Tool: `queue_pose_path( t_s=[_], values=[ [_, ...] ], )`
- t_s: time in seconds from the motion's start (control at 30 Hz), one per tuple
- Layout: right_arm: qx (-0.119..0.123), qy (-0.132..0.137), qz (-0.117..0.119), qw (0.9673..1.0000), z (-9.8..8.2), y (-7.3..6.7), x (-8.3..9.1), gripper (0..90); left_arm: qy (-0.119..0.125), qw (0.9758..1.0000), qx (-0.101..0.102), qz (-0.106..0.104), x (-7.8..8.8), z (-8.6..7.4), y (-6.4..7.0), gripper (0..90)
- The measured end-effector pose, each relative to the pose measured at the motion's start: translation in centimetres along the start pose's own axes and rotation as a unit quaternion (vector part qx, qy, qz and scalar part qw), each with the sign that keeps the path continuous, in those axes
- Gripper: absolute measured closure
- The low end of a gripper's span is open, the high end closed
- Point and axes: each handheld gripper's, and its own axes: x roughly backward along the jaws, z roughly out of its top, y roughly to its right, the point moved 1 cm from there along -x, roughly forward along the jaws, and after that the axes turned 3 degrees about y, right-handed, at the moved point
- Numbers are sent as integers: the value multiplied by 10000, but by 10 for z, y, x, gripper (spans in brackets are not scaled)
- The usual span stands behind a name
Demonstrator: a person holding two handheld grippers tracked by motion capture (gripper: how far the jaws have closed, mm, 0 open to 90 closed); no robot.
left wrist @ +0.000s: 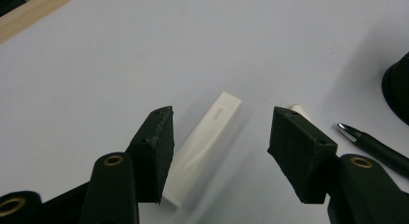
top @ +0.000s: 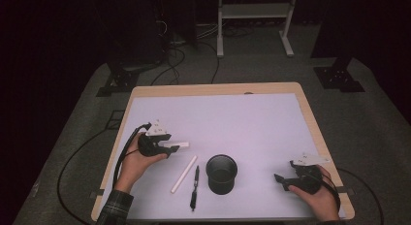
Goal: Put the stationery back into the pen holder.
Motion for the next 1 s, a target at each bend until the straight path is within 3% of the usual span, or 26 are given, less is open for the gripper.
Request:
queue_pose_path(
  t_s=[0.5, 0.67, 1.0],
  values=[
    [-4, 5, 6, 10000, 0, 0, 0, 161, -153, 9997, -85, -193, -30, 10, -5, 419],
    [-11, 0, 6, 10000, 0, 0, 0, 161, -308, 9991, -161, -232, -42, 13, -5, 425],
    [-10, 0, 5, 10000, 0, 0, 0, 161, -502, 9980, -213, -328, -57, 9, -2, 449]
  ],
)
